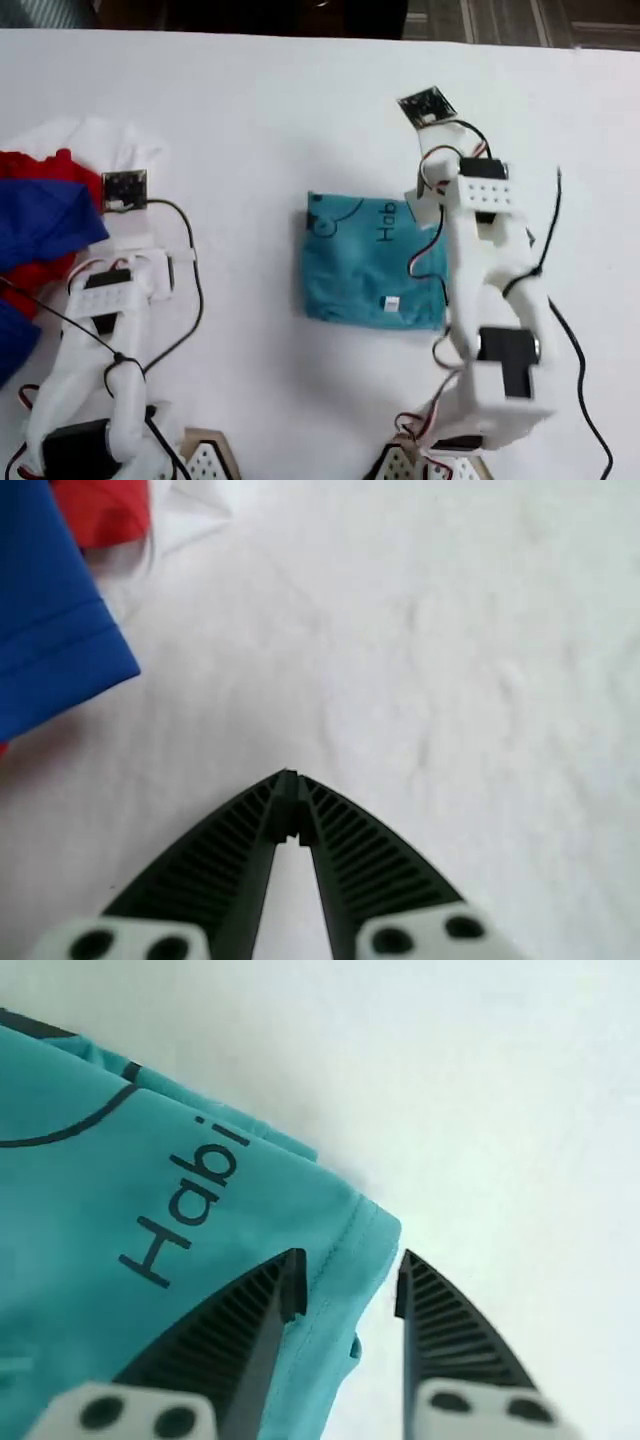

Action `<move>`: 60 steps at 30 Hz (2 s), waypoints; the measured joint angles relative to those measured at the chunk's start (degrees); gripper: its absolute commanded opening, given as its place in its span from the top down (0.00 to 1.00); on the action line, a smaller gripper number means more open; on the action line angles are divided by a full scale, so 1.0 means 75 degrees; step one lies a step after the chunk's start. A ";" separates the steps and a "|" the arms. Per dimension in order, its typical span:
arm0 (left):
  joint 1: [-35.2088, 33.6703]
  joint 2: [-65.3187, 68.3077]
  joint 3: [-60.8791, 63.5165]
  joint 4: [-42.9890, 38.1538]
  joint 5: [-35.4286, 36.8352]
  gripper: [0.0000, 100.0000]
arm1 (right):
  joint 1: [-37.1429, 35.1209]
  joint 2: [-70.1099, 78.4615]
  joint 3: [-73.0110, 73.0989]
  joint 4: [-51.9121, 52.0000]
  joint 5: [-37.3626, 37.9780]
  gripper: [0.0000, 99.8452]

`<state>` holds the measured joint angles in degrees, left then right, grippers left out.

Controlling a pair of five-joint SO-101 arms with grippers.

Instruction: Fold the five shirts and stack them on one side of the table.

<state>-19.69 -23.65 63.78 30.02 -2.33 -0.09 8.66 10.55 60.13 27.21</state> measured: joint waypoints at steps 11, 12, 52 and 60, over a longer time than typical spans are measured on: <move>0.0000 0.0000 0.0000 0.0000 0.0000 0.97 | 0.0563 0.2040 -0.1875 0.0996 -0.0094 0.83; 0.0012 0.0000 0.0000 0.0000 0.0000 0.97 | 0.0598 0.2192 -0.1981 0.1020 -0.0094 0.83; 0.0000 0.0000 0.0000 -0.0117 0.0000 0.97 | 0.0234 0.4185 -0.4384 0.2555 -0.0094 0.98; 0.0000 0.0000 0.0000 -0.0117 0.0000 0.97 | 0.0035 0.3130 -0.4349 0.2555 -0.0094 0.98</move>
<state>-19.69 -23.65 63.78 29.14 -2.33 0.18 32.13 -22.07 79.30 26.51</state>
